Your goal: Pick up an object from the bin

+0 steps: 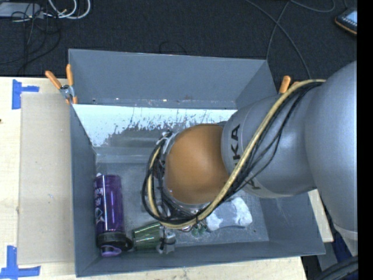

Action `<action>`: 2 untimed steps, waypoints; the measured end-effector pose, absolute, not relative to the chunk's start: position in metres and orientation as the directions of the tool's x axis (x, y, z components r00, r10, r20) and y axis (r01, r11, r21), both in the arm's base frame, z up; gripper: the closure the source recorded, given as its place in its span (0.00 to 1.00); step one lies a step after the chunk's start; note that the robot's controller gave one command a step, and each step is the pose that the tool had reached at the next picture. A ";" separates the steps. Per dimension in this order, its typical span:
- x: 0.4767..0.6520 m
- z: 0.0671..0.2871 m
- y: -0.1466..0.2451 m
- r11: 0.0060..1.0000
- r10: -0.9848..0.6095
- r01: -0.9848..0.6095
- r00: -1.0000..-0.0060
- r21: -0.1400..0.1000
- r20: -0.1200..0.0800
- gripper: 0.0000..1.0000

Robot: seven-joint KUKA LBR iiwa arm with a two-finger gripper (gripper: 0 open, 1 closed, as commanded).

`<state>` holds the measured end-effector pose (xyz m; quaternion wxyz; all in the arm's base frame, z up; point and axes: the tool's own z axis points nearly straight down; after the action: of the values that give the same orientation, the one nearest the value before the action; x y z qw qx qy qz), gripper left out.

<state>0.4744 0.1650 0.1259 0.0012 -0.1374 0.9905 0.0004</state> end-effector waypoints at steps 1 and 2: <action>0.472 0.105 0.157 0.993 -0.117 -0.117 -0.993 -0.002 0.009 0.00; 0.476 0.072 0.140 0.995 -0.100 -0.100 -0.995 0.006 -0.019 0.00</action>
Offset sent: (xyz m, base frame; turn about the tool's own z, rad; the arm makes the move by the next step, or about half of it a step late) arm -0.0034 -0.0264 -0.0559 0.1706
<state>0.4758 0.1396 0.0723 0.0095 -0.0500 0.9987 0.0033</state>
